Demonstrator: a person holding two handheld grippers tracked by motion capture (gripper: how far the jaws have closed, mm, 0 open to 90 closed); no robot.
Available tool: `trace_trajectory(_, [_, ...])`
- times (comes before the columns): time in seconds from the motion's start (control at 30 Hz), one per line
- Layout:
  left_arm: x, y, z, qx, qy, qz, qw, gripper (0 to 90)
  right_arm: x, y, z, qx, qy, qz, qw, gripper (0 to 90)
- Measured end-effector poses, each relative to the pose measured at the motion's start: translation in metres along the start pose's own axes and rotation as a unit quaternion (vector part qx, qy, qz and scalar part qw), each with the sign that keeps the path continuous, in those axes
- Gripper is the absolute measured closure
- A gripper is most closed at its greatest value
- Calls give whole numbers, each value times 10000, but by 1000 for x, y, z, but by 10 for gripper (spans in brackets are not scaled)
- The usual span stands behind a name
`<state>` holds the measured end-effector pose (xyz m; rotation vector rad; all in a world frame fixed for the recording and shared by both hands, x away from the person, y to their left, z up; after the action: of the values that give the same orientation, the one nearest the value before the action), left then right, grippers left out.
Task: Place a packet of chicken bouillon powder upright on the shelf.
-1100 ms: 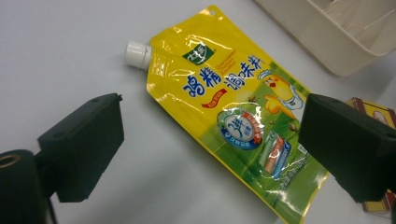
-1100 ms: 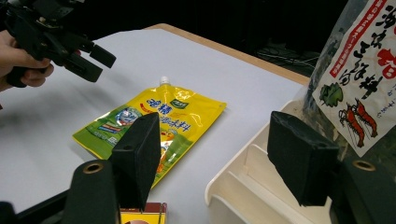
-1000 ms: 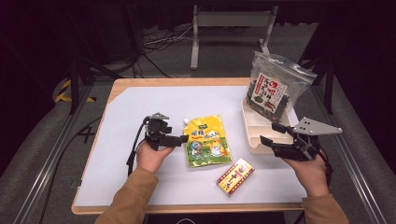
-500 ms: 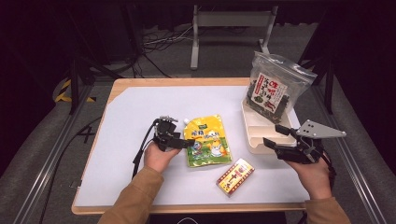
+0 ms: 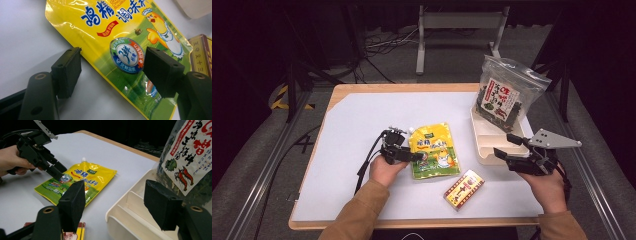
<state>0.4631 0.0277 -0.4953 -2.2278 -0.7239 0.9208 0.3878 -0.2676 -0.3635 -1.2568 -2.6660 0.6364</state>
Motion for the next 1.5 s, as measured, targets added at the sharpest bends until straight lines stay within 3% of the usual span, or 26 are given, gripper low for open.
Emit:
trace_trajectory(0.3, [-2,-3,3,9,-150,12,9999,306,2,0,0,-3,-54,-17,10000,338])
trace_trajectory(0.5, [-6,1,4,44,60,-218,9997,293,3,1,0,7,-38,-58,10000,338])
trace_trajectory(0.57, [-6,2,4,70,216,-378,9990,322,6,4,0,20,-28,-112,9999,340])
trace_trajectory(0.67, [-5,2,4,-9,124,-472,9988,369,17,13,-1,100,-127,-242,9996,341])
trace_trajectory(0.93, [-10,6,5,-96,283,-544,9981,579,34,30,3,289,-254,-469,9982,342])
trace_trajectory(1.23, [-13,9,6,-140,273,-329,9990,721,31,29,5,283,-201,-471,9983,341])
trace_trajectory(1.4, [-18,11,6,-181,406,-253,9987,825,32,29,5,279,-201,-485,9982,342])
trace_trajectory(1.5, [-19,12,6,-202,505,-339,9979,845,31,29,6,287,-183,-483,9983,342])
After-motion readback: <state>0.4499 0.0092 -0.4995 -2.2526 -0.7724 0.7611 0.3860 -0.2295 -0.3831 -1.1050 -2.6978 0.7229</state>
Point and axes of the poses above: each handheld gripper's, and its own axes: y roughly forward along the jaws, z roughly out of its underside, x roughly to its left, the point moved 8 cm from there along y, roughly forward along the jaws
